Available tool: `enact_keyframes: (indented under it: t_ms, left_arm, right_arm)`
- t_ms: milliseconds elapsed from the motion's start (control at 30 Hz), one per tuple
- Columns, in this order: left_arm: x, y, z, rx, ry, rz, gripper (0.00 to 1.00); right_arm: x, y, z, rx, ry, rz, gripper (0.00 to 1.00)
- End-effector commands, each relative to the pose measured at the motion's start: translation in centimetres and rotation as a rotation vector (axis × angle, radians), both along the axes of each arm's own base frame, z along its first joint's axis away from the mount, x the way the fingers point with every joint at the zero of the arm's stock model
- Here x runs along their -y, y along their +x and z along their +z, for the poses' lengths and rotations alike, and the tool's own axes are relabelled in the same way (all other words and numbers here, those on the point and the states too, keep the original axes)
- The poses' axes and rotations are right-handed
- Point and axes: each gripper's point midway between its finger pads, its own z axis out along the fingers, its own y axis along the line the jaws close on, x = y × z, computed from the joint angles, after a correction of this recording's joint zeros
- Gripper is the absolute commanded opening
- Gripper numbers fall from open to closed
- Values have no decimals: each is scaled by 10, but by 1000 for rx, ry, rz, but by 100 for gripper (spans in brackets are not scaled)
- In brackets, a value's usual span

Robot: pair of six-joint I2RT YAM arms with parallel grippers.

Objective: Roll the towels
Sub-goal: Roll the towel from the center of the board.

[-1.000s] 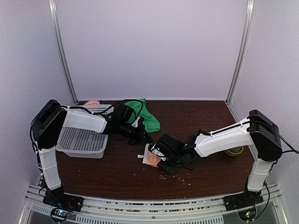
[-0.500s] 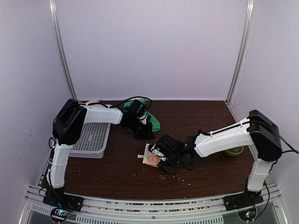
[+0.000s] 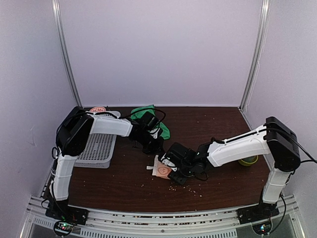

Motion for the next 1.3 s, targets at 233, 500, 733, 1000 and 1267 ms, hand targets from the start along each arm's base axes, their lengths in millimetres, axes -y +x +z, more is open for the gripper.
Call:
enact_keyframes:
  t_ms: [233,500,733,1000,1267]
  left_arm:
    - [7,-87,15,-30,15,-67,0]
    - [-33,-93,27,22,99,-9,0]
    - [-62,-81,61,94,124,22,1]
    - [-9,-90,98,55,-175,-102,0]
    - [43,-91,106,-27,-443,-204,0]
  right_arm:
    - [53,-35,-17,-97,-115,-21,55]
    - [53,-35,-21,-107,-124,-28,55]
    - [49,-32,-16,-103,-121,-30,55]
    - [46,-30,-12,-87,-98,-36,55]
    - [45,-32,-9,-79,-52,-32,55]
